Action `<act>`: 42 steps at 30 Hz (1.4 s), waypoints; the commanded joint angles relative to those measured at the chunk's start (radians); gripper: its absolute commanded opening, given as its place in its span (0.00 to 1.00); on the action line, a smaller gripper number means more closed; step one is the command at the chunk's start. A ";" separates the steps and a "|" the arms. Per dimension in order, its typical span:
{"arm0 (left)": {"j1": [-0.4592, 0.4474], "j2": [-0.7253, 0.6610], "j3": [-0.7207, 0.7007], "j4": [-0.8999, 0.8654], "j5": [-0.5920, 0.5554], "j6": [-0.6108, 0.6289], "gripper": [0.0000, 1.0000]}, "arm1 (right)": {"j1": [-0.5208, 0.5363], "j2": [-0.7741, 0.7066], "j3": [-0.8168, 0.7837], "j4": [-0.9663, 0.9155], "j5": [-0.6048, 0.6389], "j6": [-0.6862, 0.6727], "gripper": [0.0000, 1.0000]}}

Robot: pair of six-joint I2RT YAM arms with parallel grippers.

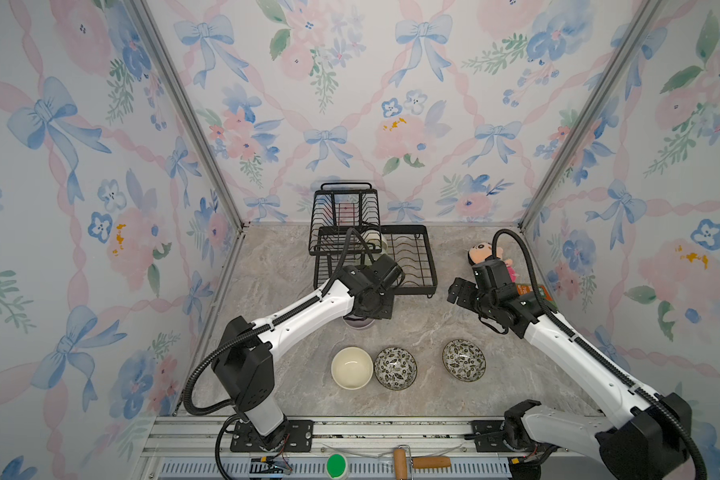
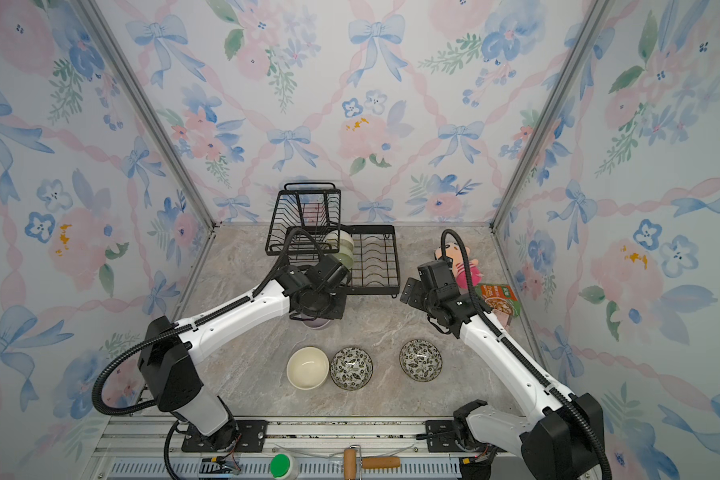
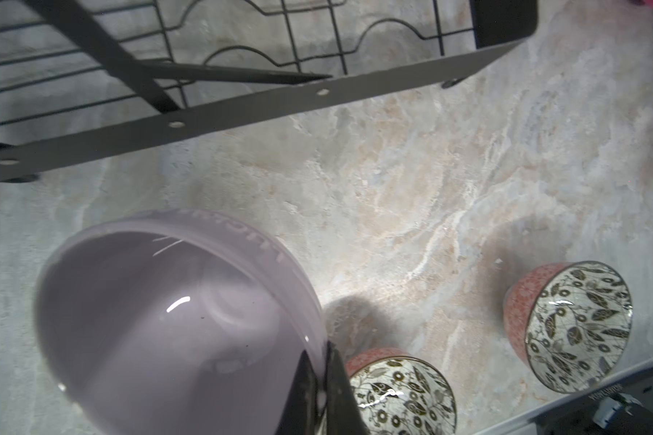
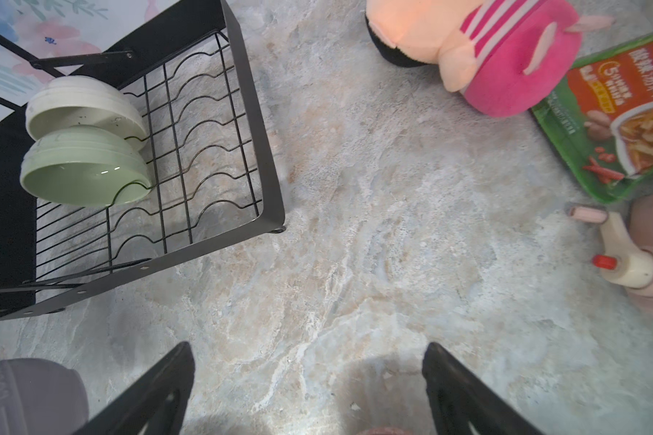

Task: Load bowls into a dish rack
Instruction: Pick up the bowl from the middle-left of the table, then place the bowl at the center of the table.

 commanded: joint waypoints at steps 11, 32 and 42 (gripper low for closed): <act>-0.113 0.340 0.379 0.010 0.071 -0.035 0.00 | -0.205 -0.104 -0.096 -0.070 -0.139 0.060 0.96; -0.146 0.512 0.509 0.007 0.051 0.055 0.26 | -0.240 -0.158 -0.168 -0.071 -0.193 0.090 0.96; -0.098 0.416 0.576 -0.031 0.013 0.084 0.64 | -0.239 -0.107 -0.145 -0.025 -0.258 0.066 0.96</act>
